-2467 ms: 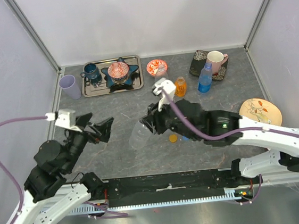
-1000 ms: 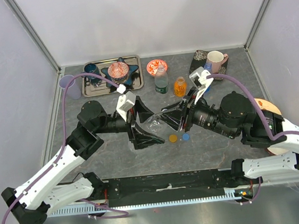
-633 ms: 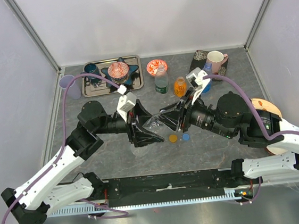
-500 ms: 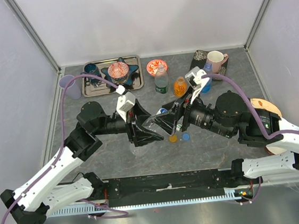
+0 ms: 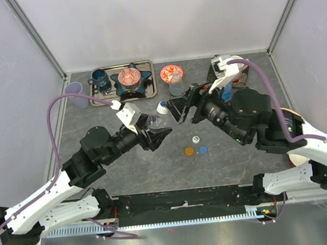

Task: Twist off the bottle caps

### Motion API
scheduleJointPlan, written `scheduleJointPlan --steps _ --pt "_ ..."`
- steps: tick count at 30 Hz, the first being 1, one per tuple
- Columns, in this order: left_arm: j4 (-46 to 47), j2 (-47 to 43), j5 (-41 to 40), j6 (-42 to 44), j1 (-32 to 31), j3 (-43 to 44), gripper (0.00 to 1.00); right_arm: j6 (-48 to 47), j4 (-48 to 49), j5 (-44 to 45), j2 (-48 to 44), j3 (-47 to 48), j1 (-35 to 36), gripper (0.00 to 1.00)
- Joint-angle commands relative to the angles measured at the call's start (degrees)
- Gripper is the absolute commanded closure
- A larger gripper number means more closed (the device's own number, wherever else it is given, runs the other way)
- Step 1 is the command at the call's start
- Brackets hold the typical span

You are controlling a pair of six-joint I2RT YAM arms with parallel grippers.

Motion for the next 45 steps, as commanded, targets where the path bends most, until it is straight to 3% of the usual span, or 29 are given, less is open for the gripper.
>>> scheduleJointPlan --steps 1,4,7,25,34,37,39,40,42,45 --pt "0.4 0.8 -22.1 8.7 -6.8 0.0 0.54 1.7 -2.8 6.3 3.8 3.8 0.1 0.2" --pt "0.5 1.7 -29.4 11.0 -10.4 0.7 0.55 1.7 -2.8 5.8 6.5 5.7 0.1 0.21" --pt "0.8 2.2 -31.0 11.6 -12.0 0.9 0.56 2.1 -4.1 5.5 9.0 7.2 0.1 0.21" --pt "1.1 1.0 -30.8 11.3 -12.8 0.5 0.57 5.0 -4.9 1.6 10.4 3.0 -3.8 0.36" --pt "1.2 0.7 -30.8 11.7 -12.8 0.0 0.57 5.5 -3.5 -1.0 10.3 1.4 -5.0 0.48" --pt "1.2 0.7 -30.8 11.6 -12.8 0.0 0.57 5.6 -3.0 -1.4 10.0 0.8 -5.0 0.56" --pt "1.3 0.5 -30.9 11.6 -12.8 0.0 0.57 5.8 -3.0 -2.5 9.8 0.5 -5.0 0.68" --pt "1.3 0.5 -31.0 11.5 -12.8 -0.1 0.57 5.8 -2.9 -2.9 9.7 0.3 -5.1 0.75" --pt "1.8 0.2 -31.0 11.6 -12.8 -0.1 0.56 5.6 -2.5 -4.1 9.5 -0.5 -5.1 1.0" --pt "3.2 -0.9 -29.6 12.0 -12.8 -0.1 0.56 3.1 0.1 -8.6 7.6 -3.2 -5.1 1.0"
